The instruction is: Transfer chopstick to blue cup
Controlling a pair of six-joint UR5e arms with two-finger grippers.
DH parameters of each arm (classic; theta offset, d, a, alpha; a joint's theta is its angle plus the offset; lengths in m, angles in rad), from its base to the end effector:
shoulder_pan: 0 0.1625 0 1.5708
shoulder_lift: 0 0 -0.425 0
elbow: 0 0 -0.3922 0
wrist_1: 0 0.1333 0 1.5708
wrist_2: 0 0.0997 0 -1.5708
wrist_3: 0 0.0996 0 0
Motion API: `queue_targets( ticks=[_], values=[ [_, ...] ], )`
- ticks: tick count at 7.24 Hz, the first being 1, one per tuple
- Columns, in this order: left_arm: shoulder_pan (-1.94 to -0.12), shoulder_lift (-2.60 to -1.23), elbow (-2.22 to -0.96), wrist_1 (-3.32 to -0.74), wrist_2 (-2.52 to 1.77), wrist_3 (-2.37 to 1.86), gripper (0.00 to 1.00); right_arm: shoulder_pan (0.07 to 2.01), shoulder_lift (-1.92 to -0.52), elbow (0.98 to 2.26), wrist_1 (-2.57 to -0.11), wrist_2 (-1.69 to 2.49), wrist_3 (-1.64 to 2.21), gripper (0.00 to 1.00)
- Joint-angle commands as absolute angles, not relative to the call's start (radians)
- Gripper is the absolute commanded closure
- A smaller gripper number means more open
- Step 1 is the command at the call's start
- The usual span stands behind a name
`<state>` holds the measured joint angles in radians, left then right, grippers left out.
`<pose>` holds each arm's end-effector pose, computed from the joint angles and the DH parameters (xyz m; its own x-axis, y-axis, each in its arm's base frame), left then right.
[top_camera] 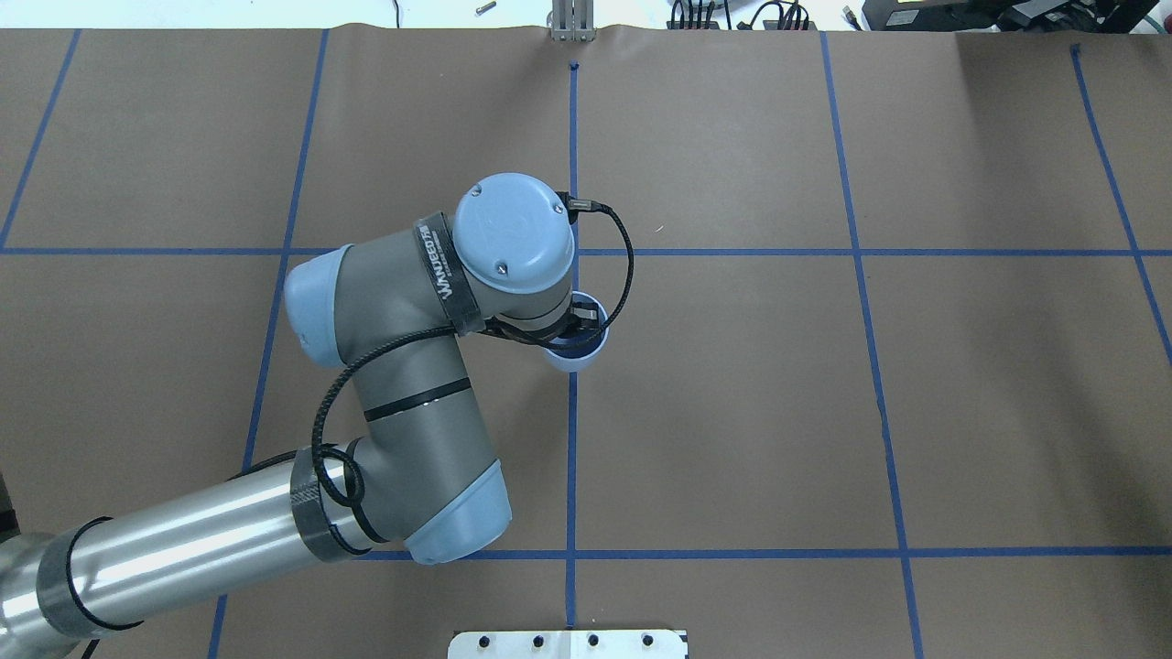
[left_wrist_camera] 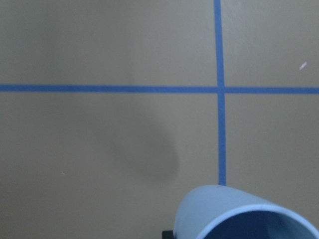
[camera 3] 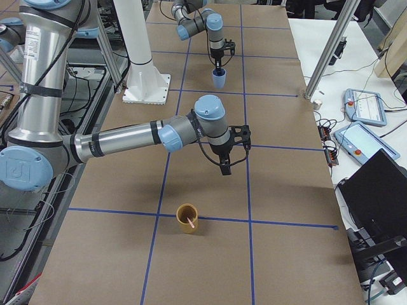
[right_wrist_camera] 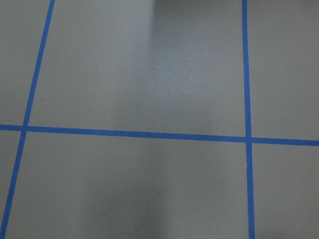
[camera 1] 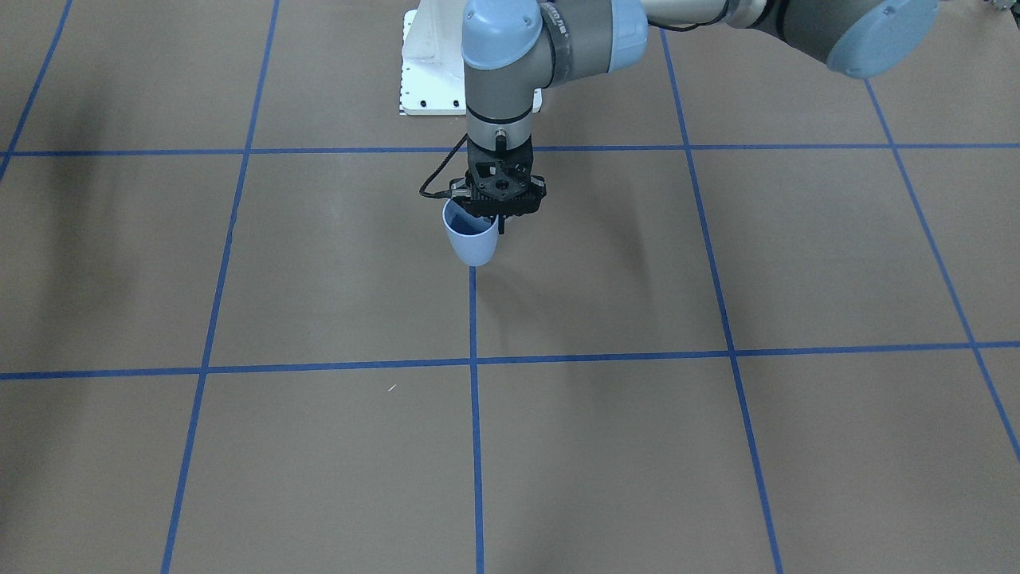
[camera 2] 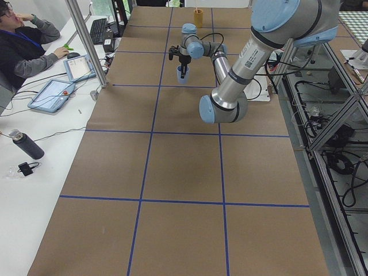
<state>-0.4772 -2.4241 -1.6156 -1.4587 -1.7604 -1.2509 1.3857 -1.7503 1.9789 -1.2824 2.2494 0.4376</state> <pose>0.5730 -0.4252 0.1338 0.7005 -0.0145 -0.7135 0.1183 0.9883 0.0961 -0.0098 -0.4368 0.5099 0.7091 -0.0439 0.7037 -0.1551 0.9639 0.2165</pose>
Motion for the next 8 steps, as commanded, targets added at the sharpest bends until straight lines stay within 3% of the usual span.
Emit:
queue_targets(
  ticks=[1,2,3,4,5,6,8],
  values=[
    [-0.463,-2.431,-1.560,-1.502,-1.744,-1.253,1.00,1.387,-1.750,1.977,-1.282,2.252,0.439,0.00],
    [-0.463,-2.430,-1.560,-1.502,-1.744,-1.252,1.00,1.385,-1.750,1.977,-1.282,2.250,0.439,0.00],
    [-0.465,-2.428,-1.562,-1.502,-1.746,-1.230,0.89,1.385,-1.750,1.977,-1.282,2.249,0.439,0.00],
    [-0.465,-2.425,-1.569,-1.502,-1.744,-1.211,0.36,1.387,-1.750,1.977,-1.282,2.250,0.439,0.00],
    [-0.472,-2.425,-1.589,-1.497,-1.744,-1.210,0.15,1.387,-1.749,1.977,-1.282,2.253,0.439,0.00],
    [-0.509,-2.419,-1.636,-1.488,-1.755,-1.209,0.03,1.387,-1.746,1.977,-1.282,2.255,0.439,0.00],
    [-0.671,-2.411,-1.701,-1.416,-1.931,-1.021,0.03,1.387,-1.743,1.983,-1.282,2.256,0.439,0.00]
  ],
)
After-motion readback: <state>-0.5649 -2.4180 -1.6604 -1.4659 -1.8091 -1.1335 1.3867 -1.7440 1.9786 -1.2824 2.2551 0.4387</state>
